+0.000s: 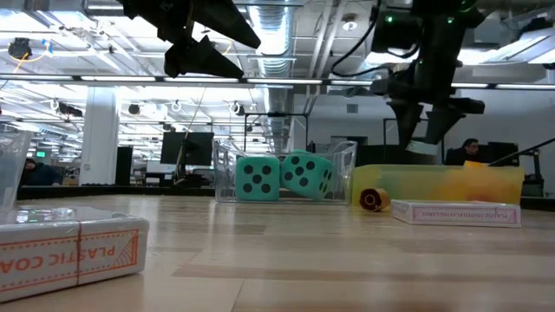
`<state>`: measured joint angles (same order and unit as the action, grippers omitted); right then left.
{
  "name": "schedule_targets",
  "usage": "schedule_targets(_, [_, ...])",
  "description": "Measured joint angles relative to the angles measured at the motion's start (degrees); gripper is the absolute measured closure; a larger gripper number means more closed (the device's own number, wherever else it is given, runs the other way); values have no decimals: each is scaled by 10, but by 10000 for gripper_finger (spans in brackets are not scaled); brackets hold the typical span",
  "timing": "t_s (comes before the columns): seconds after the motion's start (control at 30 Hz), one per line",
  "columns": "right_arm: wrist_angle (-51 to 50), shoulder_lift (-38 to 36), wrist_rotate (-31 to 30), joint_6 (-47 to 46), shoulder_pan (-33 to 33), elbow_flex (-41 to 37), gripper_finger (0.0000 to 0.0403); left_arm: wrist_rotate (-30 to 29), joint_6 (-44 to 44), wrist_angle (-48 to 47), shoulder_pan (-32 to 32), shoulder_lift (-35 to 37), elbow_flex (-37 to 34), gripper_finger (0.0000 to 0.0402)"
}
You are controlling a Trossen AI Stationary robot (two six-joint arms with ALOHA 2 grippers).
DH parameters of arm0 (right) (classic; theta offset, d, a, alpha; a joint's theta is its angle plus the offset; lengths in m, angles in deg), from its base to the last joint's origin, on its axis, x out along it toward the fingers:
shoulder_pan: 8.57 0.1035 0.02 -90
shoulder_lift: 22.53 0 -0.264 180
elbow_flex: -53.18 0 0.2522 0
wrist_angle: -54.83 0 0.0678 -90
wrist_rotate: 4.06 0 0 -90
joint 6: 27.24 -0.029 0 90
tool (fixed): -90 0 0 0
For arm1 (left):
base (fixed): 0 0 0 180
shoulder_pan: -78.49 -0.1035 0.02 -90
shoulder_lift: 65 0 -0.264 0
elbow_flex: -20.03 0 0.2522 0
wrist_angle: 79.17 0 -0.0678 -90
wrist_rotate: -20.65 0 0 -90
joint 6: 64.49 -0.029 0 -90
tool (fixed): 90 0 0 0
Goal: Pick & Place Toys
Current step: Put the light blue game piece into the yellow bin
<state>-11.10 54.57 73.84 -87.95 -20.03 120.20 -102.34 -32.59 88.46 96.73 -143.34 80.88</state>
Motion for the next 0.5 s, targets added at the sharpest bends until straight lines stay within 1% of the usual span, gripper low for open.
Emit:
schedule_targets(0.33, [8, 0, 0, 56, -51, -1, 200, 0, 0, -1, 0, 0, 0, 100])
schedule_targets(0.5, [8, 0, 0, 59, -63, -1, 200, 0, 0, 0, 0, 0, 0, 100])
